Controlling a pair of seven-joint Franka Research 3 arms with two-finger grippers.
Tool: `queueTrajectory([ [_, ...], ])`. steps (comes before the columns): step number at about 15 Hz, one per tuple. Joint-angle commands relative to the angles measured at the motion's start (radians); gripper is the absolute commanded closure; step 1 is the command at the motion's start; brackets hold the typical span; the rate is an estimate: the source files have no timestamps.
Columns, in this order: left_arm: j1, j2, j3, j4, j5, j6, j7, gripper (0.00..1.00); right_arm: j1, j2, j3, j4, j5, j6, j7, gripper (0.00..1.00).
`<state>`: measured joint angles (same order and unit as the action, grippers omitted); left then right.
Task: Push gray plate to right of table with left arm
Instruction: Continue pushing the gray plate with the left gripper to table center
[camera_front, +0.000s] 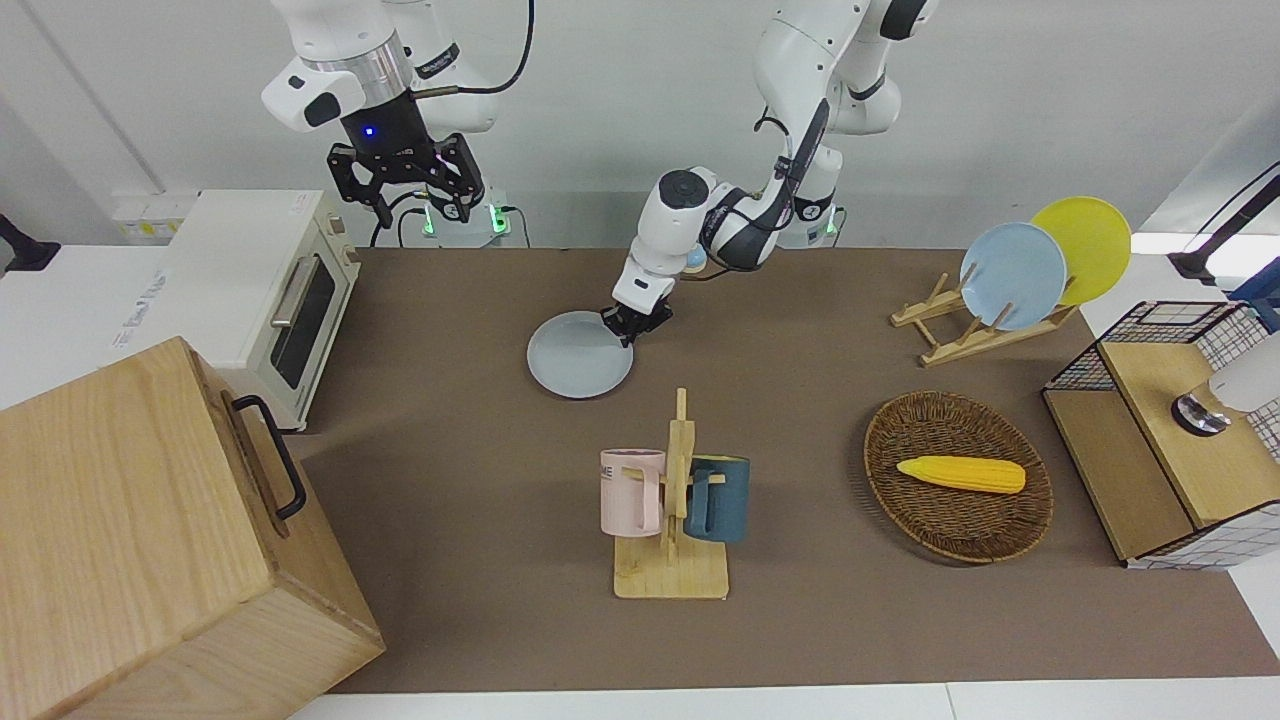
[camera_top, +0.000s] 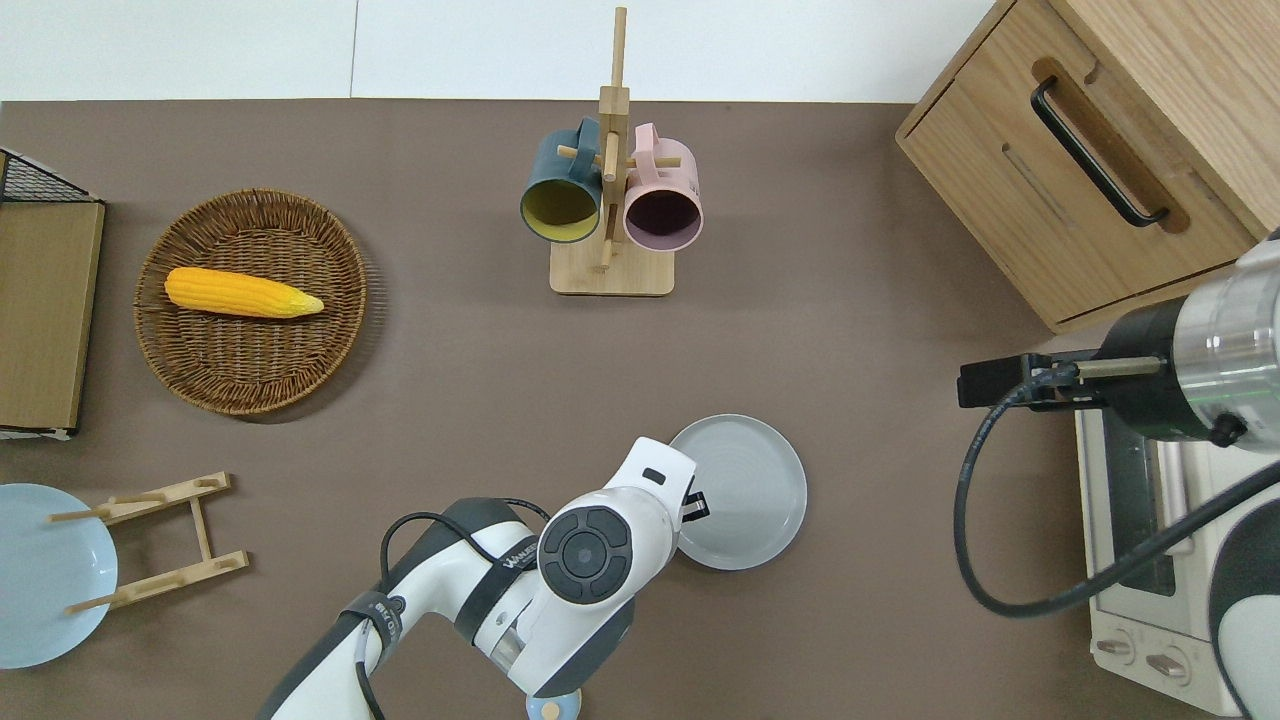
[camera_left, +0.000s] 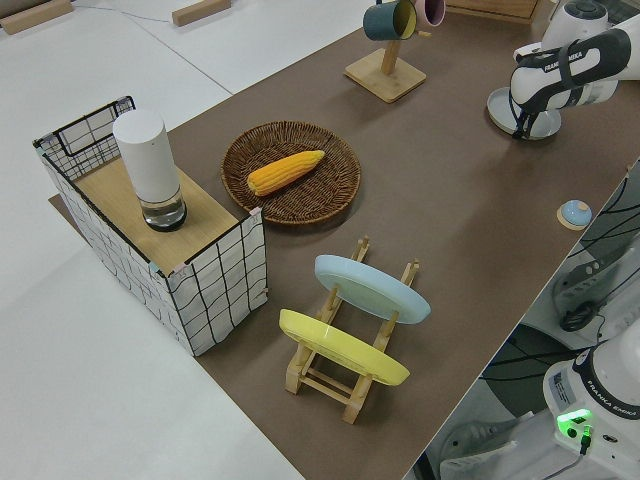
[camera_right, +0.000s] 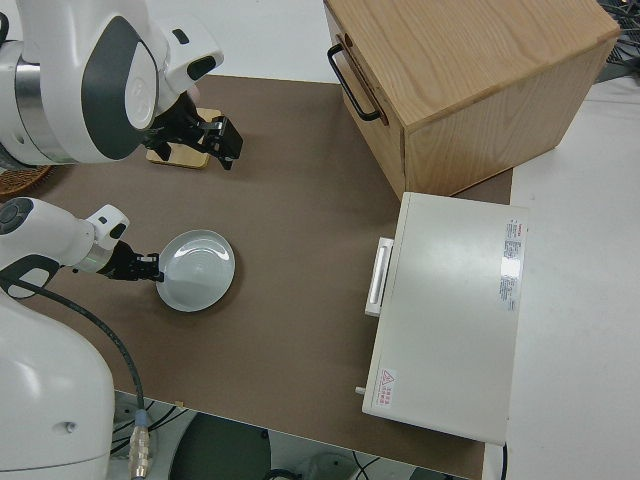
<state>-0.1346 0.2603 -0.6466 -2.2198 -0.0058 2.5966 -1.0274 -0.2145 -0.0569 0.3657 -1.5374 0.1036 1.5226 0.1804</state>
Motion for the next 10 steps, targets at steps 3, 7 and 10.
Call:
queueTrajectory([
  [3,-0.02,0.056,0.016,0.042,0.067,0.002,-0.054,0.42,-0.006,0.006,0.004,0.014,0.016,-0.005,0.002,0.005],
  [7,-0.013,0.047,0.018,0.042,0.067,-0.039,-0.056,0.01,-0.006,0.006,0.004,0.014,0.016,-0.005,0.002,0.005],
  [10,0.009,0.01,0.016,0.084,0.069,-0.162,-0.039,0.01,-0.006,0.006,0.004,0.014,0.016,-0.005,0.002,0.005],
])
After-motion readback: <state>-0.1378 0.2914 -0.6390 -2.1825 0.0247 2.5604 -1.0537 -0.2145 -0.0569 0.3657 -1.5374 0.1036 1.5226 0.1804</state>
